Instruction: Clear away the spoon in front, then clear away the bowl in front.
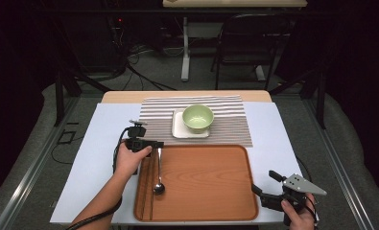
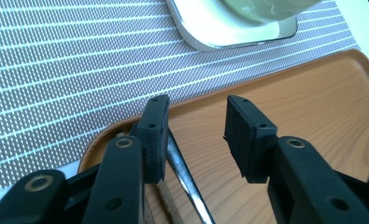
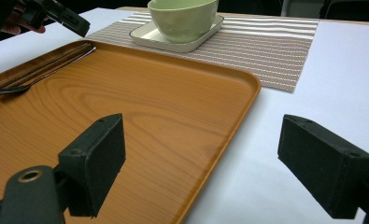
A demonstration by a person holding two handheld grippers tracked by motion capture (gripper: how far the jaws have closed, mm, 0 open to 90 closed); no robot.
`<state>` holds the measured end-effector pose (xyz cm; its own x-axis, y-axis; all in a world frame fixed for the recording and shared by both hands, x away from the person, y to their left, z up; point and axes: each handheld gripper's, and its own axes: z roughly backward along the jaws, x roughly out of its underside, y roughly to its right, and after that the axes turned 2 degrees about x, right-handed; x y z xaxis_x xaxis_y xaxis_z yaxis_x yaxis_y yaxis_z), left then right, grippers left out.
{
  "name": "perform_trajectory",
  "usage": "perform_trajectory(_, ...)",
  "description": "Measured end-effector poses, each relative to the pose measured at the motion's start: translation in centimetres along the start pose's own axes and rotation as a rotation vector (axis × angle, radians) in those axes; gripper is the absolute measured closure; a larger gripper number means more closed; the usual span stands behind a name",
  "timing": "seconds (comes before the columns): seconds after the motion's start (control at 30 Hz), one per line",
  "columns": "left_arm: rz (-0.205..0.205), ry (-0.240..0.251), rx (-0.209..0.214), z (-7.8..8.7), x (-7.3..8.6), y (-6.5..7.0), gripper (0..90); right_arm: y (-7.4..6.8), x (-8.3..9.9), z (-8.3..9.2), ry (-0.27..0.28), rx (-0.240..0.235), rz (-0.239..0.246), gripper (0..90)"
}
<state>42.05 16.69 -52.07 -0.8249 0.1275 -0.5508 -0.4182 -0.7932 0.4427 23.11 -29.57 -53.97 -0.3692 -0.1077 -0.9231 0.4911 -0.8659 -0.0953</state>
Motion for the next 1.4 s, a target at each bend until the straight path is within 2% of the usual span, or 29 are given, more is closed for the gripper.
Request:
perform_trajectory(0.27, -0.026, 0.038, -0.025, 0.5, -0.6, 0.6, 51.3, 0.0, 0.0, -0.1, -0.001, -0.002, -0.001, 14.7)
perform_trajectory(0.47, -0.046, 0.067, -0.064, 0.6, -1.2, 0.9, 46.4, 0.0, -0.1, -0.2, -0.001, -0.005, 0.002, 14.7)
perform_trajectory(0.73, -0.057, 0.083, -0.089, 0.6, -1.9, 1.4, 44.8, -0.1, -0.2, -0.4, -0.001, -0.012, 0.008, 14.7)
perform_trajectory(1.0, -0.064, 0.101, -0.086, 0.2, -2.9, 2.2, 44.7, -0.1, -0.2, -0.4, 0.0, -0.014, 0.012, 14.7)
perform_trajectory(1.4, -0.035, 0.124, -0.058, -1.2, -5.2, 3.5, 44.1, 0.0, -0.2, -0.4, -0.001, -0.013, 0.005, 14.7)
